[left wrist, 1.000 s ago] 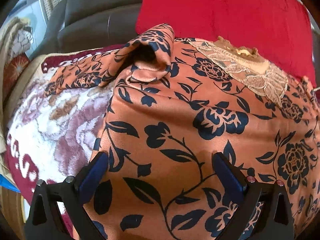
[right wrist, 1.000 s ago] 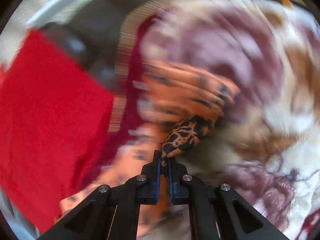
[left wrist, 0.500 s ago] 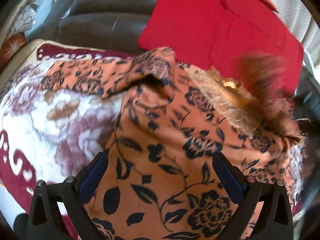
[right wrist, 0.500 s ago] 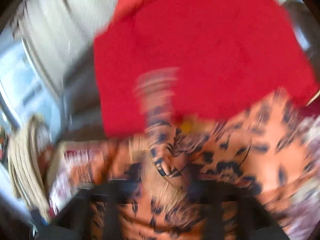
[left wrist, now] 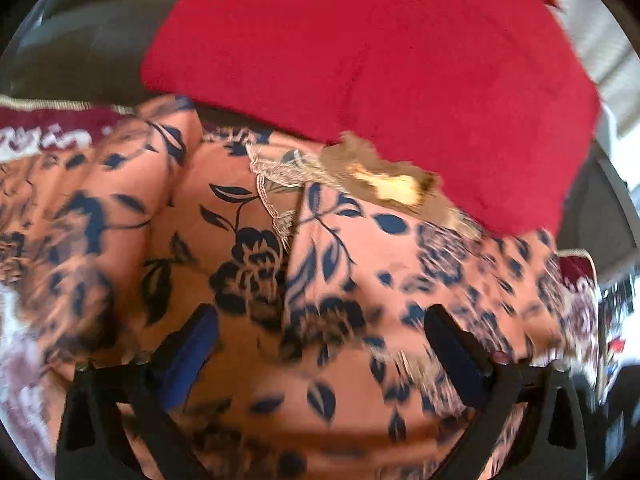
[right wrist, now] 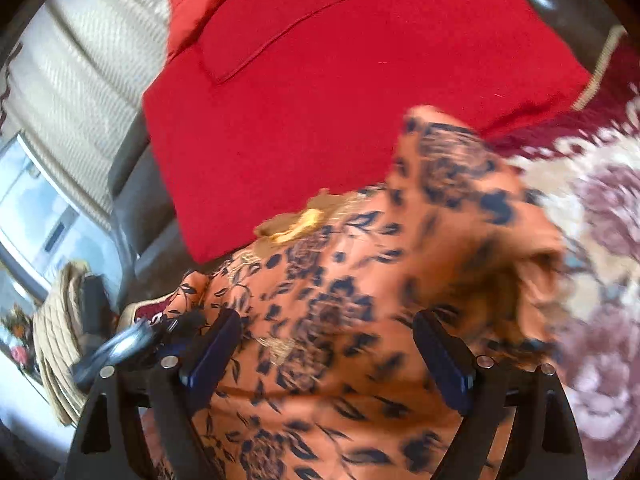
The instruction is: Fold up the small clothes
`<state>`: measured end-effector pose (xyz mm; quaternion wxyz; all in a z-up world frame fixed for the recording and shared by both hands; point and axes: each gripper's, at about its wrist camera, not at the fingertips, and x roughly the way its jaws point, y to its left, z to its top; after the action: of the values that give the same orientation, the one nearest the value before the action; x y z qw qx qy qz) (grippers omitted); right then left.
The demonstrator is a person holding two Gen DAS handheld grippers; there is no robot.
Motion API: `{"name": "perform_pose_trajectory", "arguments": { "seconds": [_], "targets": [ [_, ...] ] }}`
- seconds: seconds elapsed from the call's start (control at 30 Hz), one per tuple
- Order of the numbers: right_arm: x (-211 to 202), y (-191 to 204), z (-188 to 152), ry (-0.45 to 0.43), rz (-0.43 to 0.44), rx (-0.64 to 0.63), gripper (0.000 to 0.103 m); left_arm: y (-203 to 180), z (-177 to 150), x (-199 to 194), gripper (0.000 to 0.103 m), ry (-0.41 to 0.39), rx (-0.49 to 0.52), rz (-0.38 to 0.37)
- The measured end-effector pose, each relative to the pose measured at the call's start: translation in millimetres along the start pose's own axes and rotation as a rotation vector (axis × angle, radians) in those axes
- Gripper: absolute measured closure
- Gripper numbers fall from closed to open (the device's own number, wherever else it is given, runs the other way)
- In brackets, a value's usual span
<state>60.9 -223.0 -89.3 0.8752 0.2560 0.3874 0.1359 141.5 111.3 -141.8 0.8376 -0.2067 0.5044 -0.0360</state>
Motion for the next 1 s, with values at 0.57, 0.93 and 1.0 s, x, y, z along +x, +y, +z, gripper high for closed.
{"name": "perform_pose_trajectory", "arguments": {
  "seconds": [0.57, 0.93, 1.0],
  "targets": [
    [15, -106, 68, 0.050, -0.027, 0.243, 0.007, 44, -29, -12, 0.097, -0.103, 0.020, 0.211],
    [68, -98, 82, 0.212, -0.233, 0.116, 0.092, 35, -19, -5, 0.095, -0.096, 0.077, 0.213],
    [65, -94, 78, 0.183, -0.207, 0.081, 0.086, 39, -19, -6, 0.095, -0.094, 0.082, 0.212]
  ]
}}
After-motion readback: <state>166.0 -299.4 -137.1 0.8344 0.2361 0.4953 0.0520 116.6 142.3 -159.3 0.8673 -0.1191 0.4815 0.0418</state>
